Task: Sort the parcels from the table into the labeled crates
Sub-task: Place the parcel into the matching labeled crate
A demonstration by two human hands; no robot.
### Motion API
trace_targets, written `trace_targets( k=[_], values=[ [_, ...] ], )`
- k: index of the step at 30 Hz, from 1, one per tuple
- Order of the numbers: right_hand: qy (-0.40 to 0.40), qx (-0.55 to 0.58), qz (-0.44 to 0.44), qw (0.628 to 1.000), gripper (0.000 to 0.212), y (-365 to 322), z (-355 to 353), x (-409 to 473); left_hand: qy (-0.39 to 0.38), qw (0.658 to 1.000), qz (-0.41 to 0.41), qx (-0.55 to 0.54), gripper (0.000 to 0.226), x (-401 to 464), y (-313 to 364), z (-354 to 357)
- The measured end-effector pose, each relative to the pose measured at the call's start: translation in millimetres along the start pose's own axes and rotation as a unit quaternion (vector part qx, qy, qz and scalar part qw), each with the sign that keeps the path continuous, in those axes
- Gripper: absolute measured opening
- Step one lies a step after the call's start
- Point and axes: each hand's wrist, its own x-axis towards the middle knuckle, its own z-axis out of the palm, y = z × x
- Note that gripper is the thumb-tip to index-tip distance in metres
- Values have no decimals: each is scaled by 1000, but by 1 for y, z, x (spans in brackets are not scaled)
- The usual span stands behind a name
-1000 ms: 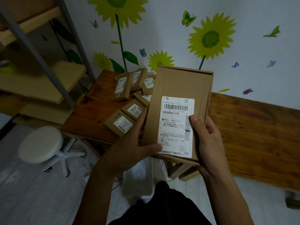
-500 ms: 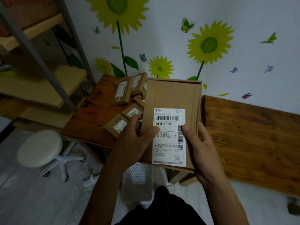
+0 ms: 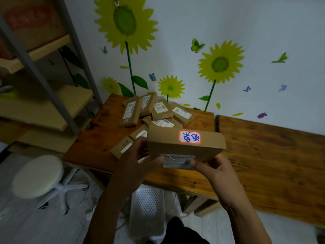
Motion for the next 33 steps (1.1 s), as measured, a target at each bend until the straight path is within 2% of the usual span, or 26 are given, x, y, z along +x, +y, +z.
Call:
trace_targets(
  k=[6, 10, 13, 16, 22, 24, 27, 29, 31, 33],
  values=[
    [-11, -21, -1, 1000, 33, 0, 0, 0, 7, 1000, 12, 8, 39, -5, -2, -1],
    [-35, -3, 16, 999, 33, 0, -1, -1, 6, 999, 14, -34, 47, -4, -7, 1],
    [-45, 42, 47, 997, 31, 5, 1, 1, 23, 999, 2, -38, 37, -1, -9, 11],
    [-12, 49, 73, 996, 29, 15, -1, 0, 49, 998, -34, -26, 22, 2, -14, 33],
    [62, 41, 81, 994, 20, 35, -26, -4, 60, 995, -81, -8, 34, 3, -14, 79],
    [99, 49, 72, 991, 19, 39, -48, -12, 23, 996, -84, -15, 33, 7, -12, 103],
    [164, 58, 72, 982, 21, 46, -84, -23, -83, 991, -103, -18, 48, 14, -6, 139],
    [222, 69, 73, 970, 24, 54, -125, -37, -157, 981, -114, -5, 58, 19, 4, 184],
    [270, 91, 78, 955, 26, 61, -162, -52, -205, 971, -121, 1, 72, 20, 13, 228],
    [319, 105, 80, 939, 26, 67, -204, -73, -234, 966, -105, 22, 74, 18, 23, 281]
  ],
)
